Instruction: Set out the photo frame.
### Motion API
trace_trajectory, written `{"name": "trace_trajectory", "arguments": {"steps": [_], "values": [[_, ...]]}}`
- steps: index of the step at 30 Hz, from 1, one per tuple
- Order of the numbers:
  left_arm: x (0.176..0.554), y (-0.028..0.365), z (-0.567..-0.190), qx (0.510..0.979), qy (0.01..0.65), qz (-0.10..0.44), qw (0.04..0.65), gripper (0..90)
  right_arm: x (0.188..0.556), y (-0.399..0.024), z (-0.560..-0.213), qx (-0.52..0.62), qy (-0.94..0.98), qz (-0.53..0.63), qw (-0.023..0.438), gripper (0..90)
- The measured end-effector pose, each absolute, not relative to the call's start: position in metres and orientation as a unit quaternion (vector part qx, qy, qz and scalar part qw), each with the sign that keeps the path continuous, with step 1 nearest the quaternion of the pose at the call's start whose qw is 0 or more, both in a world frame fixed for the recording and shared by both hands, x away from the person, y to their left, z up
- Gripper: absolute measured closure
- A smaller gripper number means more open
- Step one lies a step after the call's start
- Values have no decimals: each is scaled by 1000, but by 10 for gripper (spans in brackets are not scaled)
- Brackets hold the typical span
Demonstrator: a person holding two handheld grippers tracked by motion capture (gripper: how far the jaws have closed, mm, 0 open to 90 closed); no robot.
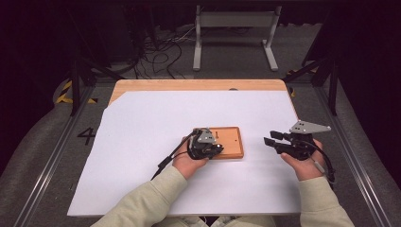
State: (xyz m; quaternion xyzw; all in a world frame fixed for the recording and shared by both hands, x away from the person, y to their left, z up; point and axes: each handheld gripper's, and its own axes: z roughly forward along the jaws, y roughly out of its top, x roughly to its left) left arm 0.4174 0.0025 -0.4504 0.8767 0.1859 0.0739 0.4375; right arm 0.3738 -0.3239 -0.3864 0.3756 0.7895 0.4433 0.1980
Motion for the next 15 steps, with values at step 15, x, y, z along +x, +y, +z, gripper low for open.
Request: {"name": "trace_trajectory", "arguments": {"steps": [15], "values": [[413,3,-452,886,132,115,429,843,374,-323,-387,377,789,444,194,588]]}}
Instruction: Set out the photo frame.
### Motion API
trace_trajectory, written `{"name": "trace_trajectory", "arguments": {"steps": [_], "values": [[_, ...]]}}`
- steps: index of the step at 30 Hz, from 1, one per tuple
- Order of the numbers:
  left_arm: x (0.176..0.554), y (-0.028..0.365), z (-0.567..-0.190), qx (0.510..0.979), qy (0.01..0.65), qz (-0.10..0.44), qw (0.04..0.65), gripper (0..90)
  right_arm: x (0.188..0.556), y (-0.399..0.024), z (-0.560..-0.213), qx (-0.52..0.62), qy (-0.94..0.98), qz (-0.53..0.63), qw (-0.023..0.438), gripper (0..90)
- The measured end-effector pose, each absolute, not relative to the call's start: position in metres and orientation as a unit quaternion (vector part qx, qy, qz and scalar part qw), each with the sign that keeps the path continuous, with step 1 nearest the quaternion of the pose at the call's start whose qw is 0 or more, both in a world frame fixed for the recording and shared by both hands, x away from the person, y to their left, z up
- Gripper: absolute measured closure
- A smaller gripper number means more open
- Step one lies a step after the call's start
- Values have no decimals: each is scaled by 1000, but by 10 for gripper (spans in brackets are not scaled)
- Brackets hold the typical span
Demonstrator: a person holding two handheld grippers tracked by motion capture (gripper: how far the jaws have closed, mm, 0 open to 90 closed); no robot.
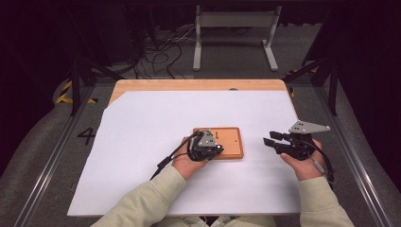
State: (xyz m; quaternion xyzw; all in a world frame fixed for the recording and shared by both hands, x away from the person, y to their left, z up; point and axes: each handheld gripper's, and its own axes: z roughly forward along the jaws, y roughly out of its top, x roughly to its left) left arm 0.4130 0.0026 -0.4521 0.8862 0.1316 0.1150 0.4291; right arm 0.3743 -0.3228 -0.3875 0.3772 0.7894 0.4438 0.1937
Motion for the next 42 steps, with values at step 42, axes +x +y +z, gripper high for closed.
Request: {"name": "trace_trajectory", "arguments": {"steps": [42], "values": [[369,-3,-457,877,-41,312,362,841,402,-291,-383,363,822,425,111,436]]}}
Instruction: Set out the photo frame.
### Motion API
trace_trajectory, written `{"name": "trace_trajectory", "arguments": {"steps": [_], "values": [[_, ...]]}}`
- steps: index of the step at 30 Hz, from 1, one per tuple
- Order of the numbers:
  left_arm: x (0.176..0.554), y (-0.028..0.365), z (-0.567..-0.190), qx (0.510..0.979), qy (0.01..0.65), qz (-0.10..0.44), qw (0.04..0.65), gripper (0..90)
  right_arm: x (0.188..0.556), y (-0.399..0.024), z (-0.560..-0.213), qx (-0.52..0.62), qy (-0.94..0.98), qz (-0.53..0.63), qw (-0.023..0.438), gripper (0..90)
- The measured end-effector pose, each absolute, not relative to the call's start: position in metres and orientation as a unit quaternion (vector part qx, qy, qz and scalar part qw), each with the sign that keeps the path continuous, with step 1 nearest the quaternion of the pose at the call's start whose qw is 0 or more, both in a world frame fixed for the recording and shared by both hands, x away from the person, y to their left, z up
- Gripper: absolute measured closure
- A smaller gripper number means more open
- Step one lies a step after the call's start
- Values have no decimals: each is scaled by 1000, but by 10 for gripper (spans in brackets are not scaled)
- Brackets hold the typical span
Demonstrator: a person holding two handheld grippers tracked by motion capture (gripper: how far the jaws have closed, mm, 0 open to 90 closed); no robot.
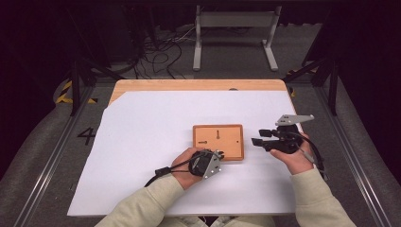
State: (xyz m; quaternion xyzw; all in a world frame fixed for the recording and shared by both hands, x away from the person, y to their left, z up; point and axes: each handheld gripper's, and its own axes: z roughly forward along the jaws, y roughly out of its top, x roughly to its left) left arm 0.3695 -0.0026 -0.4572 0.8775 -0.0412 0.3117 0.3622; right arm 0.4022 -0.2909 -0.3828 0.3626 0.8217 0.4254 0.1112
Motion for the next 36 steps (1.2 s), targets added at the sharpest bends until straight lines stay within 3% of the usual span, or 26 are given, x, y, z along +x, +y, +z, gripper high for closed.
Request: {"name": "trace_trajectory", "arguments": {"steps": [10,23,26,35,36], "values": [[368,-3,-459,874,-32,305,376,841,444,-263,-390,370,841,393,36,313],[370,-2,-458,876,-37,307,370,841,475,-244,-411,376,842,387,-28,252],[370,-1,-458,876,-35,305,372,841,481,-239,-419,375,839,392,-51,258],[372,0,-457,880,-17,280,384,828,485,-247,-423,370,836,396,-86,405],[374,2,-455,883,-2,257,393,828,485,-247,-423,370,836,396,-86,405]]}}
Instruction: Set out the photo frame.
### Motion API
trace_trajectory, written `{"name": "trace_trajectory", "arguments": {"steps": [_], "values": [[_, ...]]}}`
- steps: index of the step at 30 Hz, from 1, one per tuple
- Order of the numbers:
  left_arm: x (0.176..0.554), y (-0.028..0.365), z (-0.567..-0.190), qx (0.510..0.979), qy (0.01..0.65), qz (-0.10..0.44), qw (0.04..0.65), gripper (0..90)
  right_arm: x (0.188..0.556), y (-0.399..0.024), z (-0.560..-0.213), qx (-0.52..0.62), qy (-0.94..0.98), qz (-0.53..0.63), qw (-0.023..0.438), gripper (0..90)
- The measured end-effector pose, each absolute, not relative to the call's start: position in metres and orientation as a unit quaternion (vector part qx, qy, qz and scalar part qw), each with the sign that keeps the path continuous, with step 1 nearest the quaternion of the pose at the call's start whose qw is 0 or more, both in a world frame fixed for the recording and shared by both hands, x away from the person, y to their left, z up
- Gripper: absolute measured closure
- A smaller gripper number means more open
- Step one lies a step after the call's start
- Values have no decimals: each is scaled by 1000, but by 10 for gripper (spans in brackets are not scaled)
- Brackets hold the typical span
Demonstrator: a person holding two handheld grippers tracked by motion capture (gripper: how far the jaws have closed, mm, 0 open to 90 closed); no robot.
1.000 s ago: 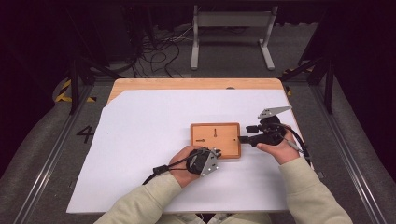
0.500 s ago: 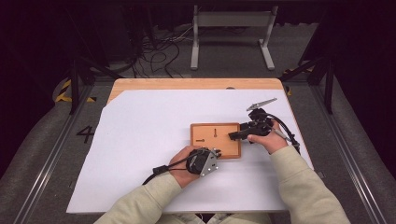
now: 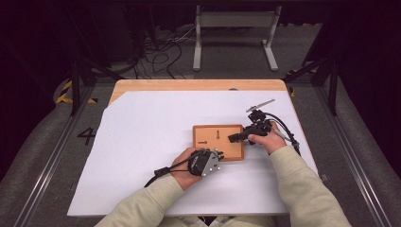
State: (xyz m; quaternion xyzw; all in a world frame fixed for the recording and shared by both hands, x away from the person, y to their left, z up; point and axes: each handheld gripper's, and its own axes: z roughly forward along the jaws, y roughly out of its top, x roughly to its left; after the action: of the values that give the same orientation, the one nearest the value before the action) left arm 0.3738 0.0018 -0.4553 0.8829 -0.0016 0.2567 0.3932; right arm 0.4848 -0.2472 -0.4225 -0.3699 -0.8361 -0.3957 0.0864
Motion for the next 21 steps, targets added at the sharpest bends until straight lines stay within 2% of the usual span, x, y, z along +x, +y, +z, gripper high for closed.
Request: {"name": "trace_trajectory", "arguments": {"steps": [3,9,13,17,21], "values": [[374,8,-450,892,30,209,400,694,481,-249,-417,-350,-845,-398,76,438],[371,25,-445,889,57,173,421,559,473,-249,-409,-331,-854,-397,57,467],[368,42,-441,887,79,151,429,522,466,-248,-403,-314,-864,-393,37,479],[362,60,-434,876,97,136,452,505,459,-248,-399,-301,-871,-386,25,492],[359,79,-430,857,122,128,484,450,452,-248,-394,-289,-877,-383,13,511]]}}
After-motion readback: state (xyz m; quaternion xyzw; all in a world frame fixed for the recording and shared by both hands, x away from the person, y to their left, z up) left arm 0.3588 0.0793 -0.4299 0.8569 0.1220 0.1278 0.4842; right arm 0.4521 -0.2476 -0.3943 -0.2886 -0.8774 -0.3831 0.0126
